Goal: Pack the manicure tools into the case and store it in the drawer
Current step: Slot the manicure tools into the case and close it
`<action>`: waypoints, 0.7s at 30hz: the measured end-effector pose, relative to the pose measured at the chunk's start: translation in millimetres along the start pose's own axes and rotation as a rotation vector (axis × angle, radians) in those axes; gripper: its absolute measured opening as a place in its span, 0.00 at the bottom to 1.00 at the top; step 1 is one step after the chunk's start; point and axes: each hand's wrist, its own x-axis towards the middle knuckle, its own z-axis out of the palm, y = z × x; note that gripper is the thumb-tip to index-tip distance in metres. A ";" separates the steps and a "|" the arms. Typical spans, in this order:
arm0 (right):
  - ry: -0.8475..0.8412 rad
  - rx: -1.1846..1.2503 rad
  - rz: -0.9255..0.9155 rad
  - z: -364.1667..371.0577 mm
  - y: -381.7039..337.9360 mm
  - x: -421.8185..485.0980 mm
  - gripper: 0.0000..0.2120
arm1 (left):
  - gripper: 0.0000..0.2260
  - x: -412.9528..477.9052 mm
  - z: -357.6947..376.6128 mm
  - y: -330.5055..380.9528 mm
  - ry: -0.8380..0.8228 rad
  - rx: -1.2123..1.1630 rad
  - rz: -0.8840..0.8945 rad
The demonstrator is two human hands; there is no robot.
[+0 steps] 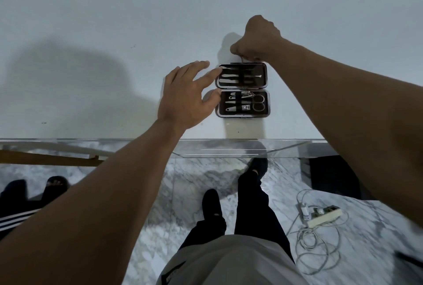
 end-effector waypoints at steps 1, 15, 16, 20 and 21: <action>0.016 0.080 0.013 0.8 2.8 0.0 0.14 | 0.21 -0.1 0.0 0.2 0.004 -0.004 0.001; 0.009 0.591 0.010 -27.3 27.7 -27.1 0.18 | 0.21 -0.4 -2.3 0.2 -0.019 0.017 -0.004; -0.004 0.625 0.011 -30.0 30.4 -30.4 0.18 | 0.21 -0.5 -2.5 0.5 -0.022 0.017 -0.004; 0.020 0.683 0.001 -32.4 45.5 -42.2 0.06 | 0.21 -1.1 -2.3 0.8 -0.025 0.018 0.000; 0.035 0.679 -0.009 -30.7 49.8 -44.5 0.03 | 0.21 -0.9 -2.1 0.4 -0.024 0.018 -0.001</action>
